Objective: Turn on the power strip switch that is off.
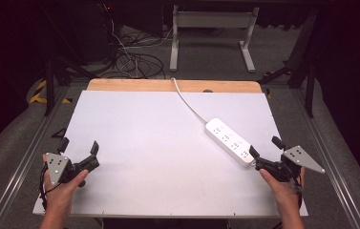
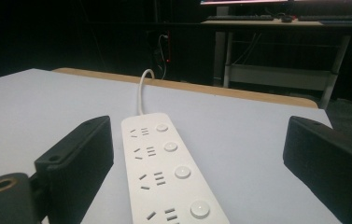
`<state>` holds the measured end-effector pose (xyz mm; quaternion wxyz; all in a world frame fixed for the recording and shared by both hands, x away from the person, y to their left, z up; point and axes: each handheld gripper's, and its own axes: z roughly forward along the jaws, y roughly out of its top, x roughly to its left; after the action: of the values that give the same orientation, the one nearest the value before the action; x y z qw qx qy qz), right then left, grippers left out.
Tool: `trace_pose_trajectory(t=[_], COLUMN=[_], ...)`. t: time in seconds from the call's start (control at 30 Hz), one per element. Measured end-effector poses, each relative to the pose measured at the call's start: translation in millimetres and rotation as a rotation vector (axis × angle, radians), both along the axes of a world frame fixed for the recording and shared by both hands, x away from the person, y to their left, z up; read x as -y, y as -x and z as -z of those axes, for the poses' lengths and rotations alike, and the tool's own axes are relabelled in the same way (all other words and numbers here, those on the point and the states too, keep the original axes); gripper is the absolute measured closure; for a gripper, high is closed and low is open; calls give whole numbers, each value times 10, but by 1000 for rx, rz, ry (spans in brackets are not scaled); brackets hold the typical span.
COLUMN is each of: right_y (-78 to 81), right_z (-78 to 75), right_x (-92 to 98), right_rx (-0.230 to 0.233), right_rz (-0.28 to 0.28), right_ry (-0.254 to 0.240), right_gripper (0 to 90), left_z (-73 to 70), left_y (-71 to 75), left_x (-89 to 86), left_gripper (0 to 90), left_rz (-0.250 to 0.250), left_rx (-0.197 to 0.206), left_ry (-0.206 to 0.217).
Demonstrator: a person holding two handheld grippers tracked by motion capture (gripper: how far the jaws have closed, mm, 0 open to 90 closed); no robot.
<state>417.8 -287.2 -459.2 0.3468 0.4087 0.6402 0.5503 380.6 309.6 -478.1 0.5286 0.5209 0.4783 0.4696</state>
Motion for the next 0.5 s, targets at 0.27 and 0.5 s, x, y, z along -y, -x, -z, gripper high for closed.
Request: trace_pose_trajectory(t=[0.27,0.5], right_y=[12,14], right_z=[1,-1], right_x=[19,26], right_rx=[-1,2], right_rz=[5,11], right_ry=[0,2], right_gripper=[97,97], left_z=[3,-1], left_y=[-13,-12], left_x=[25,17], left_gripper=[41,44], left_rz=[3,0], left_rx=[0,2], left_ry=[-7,-8])
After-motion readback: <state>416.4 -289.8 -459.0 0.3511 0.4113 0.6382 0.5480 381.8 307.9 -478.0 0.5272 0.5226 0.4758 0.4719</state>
